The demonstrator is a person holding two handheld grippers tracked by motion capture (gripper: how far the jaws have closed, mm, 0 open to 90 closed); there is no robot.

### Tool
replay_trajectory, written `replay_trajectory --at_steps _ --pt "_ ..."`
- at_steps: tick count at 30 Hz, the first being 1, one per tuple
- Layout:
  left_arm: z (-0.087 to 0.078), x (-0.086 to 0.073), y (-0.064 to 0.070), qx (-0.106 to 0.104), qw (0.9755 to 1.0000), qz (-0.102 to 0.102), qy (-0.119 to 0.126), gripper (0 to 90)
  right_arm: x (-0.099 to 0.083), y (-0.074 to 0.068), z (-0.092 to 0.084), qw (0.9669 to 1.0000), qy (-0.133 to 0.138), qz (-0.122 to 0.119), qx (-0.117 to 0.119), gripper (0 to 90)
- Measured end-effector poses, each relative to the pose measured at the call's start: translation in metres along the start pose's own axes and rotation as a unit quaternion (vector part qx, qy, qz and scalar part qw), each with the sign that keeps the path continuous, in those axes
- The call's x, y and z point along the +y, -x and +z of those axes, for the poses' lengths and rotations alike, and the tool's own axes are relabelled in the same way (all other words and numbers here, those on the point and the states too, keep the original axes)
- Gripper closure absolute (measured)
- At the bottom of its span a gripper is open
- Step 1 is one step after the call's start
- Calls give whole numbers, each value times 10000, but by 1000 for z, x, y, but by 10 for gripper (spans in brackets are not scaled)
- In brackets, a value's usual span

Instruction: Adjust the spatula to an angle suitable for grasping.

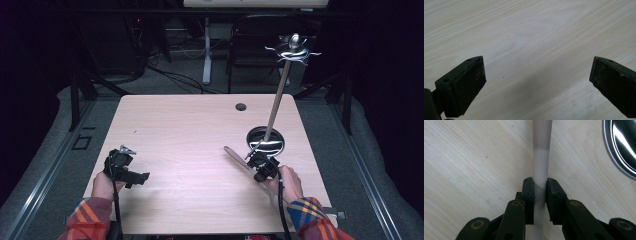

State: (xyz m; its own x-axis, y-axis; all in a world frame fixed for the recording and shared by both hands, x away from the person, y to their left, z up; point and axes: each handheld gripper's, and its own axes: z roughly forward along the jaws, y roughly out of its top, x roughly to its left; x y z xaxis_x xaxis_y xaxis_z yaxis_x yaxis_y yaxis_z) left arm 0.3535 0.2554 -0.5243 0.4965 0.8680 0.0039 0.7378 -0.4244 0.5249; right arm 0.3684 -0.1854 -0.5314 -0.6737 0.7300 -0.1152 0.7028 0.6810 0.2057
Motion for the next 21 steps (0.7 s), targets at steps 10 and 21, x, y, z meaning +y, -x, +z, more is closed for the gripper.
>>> replay_trajectory --at_steps 10,21 --pt "1 0 0 -13 10000 8 -10 4 -3 10 4 9997 -8 229 -105 773" --pt "2 1 1 -36 10000 34 -21 4 -4 18 8 9992 -173 337 -96 768"
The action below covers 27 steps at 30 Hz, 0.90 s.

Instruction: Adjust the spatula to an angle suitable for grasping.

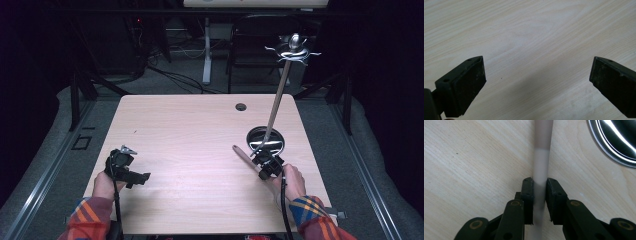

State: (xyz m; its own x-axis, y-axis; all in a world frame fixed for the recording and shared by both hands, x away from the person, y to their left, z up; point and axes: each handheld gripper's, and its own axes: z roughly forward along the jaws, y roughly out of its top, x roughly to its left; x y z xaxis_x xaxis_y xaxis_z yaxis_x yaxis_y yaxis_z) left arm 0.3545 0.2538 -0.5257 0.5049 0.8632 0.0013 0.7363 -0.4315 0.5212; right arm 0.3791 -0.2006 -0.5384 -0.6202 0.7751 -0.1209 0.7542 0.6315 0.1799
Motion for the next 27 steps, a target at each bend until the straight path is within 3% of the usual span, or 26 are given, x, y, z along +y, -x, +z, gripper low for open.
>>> replay_trajectory --at_steps 5,9,10,15,17,27 --pt "-1 -1 1 -15 10000 11 5 4 0 0 0 10000 -1 -48 -15 738" --pt "-2 -1 1 -33 10000 6 29 5 -2 1 -3 9999 114 31 51 640" --pt "-2 -1 2 -49 10000 16 28 4 -2 3 -6 9997 151 124 111 550" --pt "-3 -2 2 -43 10000 18 49 4 1 4 -7 9998 93 31 160 417" --pt "-3 -3 1 -62 10000 14 32 4 2 3 -6 9995 204 48 216 364" --pt "-4 -2 4 -52 10000 58 41 5 6 9 -5 9991 257 46 346 287"
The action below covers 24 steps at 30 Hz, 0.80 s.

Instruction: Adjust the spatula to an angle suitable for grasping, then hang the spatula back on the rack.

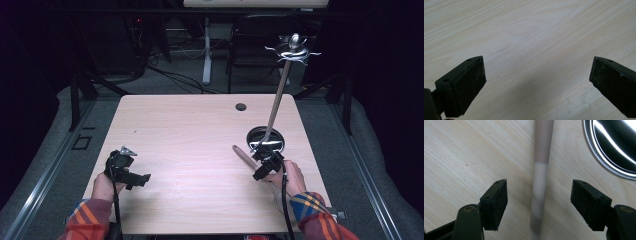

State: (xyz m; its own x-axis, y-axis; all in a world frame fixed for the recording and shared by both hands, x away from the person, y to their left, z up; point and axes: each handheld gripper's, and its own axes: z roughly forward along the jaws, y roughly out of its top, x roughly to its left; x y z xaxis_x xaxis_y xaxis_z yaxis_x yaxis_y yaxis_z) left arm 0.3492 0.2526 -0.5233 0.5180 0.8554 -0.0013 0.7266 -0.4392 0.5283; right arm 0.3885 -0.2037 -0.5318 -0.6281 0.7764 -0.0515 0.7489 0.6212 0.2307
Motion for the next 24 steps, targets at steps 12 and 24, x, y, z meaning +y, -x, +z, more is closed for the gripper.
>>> replay_trajectory --at_steps 12,24 --pt "0 1 1 12 10000 67 -36 10 8 6 4 9999 -31 -43 112 457" --pt "-1 1 3 36 9999 134 -48 16 10 5 9 9995 -182 -192 154 655"
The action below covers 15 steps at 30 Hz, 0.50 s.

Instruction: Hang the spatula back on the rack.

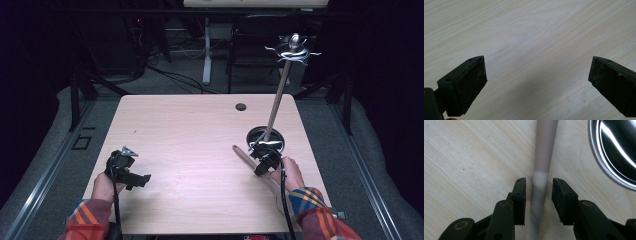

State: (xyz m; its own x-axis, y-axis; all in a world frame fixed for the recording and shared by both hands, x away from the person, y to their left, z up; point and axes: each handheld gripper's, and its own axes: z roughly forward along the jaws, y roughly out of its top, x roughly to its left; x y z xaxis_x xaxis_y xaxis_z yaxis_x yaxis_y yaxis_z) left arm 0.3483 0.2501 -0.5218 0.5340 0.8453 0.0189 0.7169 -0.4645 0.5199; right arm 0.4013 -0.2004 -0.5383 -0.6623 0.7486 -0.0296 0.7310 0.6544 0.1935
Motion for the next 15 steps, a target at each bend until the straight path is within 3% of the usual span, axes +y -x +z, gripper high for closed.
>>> replay_trajectory --at_steps 6,9,12,13,15 --pt "0 0 0 -5 10000 13 -4 19 1 0 2 10000 -9 -39 -24 704" --pt "0 0 0 -9 10000 28 -3 20 3 -2 4 9996 -191 -203 -88 741" --pt "-1 0 0 11 10000 42 5 21 2 -3 6 10000 -7 -35 -74 746" --pt "-1 0 1 7 10000 44 17 21 2 -2 4 9998 -90 -154 -88 749" --pt "0 1 2 54 10000 54 38 21 1 -2 2 9999 -22 -79 -70 755"
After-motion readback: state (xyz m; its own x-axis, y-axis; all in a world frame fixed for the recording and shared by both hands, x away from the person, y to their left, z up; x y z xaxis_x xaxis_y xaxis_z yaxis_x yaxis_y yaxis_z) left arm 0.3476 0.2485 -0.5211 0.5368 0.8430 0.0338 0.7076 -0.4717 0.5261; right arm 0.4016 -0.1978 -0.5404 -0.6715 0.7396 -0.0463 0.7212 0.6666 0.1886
